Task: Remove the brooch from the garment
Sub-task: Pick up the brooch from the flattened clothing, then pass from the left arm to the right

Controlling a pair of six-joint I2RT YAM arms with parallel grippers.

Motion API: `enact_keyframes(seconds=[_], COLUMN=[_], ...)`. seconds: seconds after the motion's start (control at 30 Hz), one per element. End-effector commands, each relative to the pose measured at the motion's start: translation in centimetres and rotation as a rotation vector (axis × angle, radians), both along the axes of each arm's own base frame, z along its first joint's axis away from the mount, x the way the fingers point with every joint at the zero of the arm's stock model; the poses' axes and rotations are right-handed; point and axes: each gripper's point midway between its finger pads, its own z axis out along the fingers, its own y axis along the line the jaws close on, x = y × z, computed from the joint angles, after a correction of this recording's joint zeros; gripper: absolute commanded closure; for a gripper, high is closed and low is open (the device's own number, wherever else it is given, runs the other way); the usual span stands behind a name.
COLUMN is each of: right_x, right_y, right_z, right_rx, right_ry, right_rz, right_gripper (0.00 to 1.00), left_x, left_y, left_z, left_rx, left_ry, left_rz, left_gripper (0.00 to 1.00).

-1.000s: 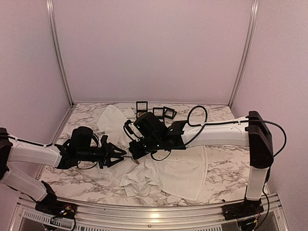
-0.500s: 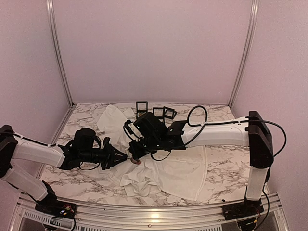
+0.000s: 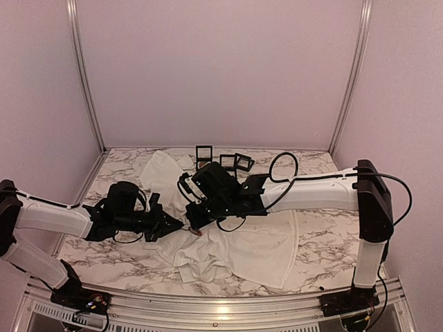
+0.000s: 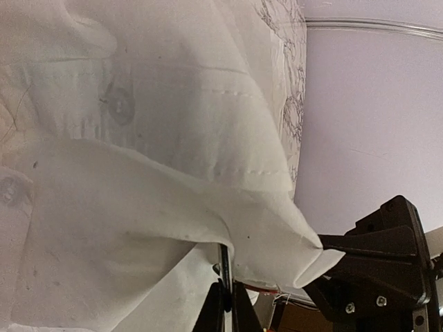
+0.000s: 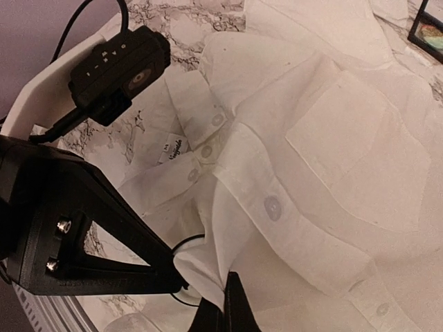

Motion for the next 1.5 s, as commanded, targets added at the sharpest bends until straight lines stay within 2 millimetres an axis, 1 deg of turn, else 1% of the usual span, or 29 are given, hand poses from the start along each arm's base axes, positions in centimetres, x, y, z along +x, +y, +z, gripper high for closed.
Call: enact_keyframes(seconds=[0.0,0.13,0.3,0.43,0.6,0.7,0.83,0.9,0.93,1.0,1.07,1.1,1.17,1.3,1.4,1.47], right_x=[0.3,0.6,0.8,0.7,0.1,-0.5,-0.8,-0.7,-0.6,-0.4,-0.2,-0.2,0.0,-0.3,-0.2,-0.1], right_y=[-1.1,-1.6,-2.2,-2.4,-2.2,-2.0,-2.3,-2.7,-2.9,-3.6,-4.0,-4.3,-4.7,-4.8,-4.7,-4.7], right_z=[1.4,1.2,1.7,1.8,2.9,3.7,4.6,5.4,6.0,6.4,7.6,7.8,7.9,8.2,8.3,8.1], right_rx=[-0.009,-0.028,-0.016,-0.016,0.043,0.095,0.186,0.235,0.266,0.313,0.385,0.407,0.45,0.523,0.566,0.589], right_ry=[-0.039,-0.048,-0.062,-0.063,-0.064,-0.059,-0.011,-0.002,0.0,0.023,0.036,0.048,0.072,0.118,0.148,0.17], right_rz=[-0.051,-0.074,-0.098,-0.097,-0.067,-0.035,-0.009,-0.006,-0.005,-0.005,0.001,0.003,0.008,0.04,0.059,0.065], right_gripper=[1.0,1.0,1.0,1.0,1.0,1.0,0.89,0.81,0.79,0.74,0.69,0.67,0.63,0.57,0.56,0.56], left_x=[0.4,0.5,0.6,0.8,1.0,1.0,0.8,0.8,0.7,0.8,0.8,0.9,0.8,0.6,0.5,0.5], left_y=[0.3,0.7,0.9,0.7,-0.1,-0.7,-1.1,-1.3,-1.4,-1.5,-1.7,-1.8,-1.9,-1.9,-1.9,-1.8], left_z=[1.7,2.4,3.1,4.3,6.1,6.5,7.2,7.5,7.7,8.0,8.5,8.6,9.5,9.9,10.2,10.6], left_rx=[0.074,0.099,0.107,0.09,0.047,0.031,-0.026,-0.055,-0.071,-0.102,-0.139,-0.16,-0.224,-0.3,-0.334,-0.357], left_ry=[-0.136,-0.204,-0.278,-0.359,-0.471,-0.517,-0.552,-0.557,-0.56,-0.559,-0.557,-0.547,-0.556,-0.534,-0.531,-0.537], left_rz=[-0.043,-0.052,-0.066,-0.076,-0.122,-0.153,-0.169,-0.168,-0.166,-0.155,-0.147,-0.14,-0.127,-0.107,-0.098,-0.09], left_gripper=[1.0,1.0,1.0,1.0,1.0,1.0,1.0,1.0,1.0,1.0,1.0,1.0,1.0,1.0,1.0,1.0])
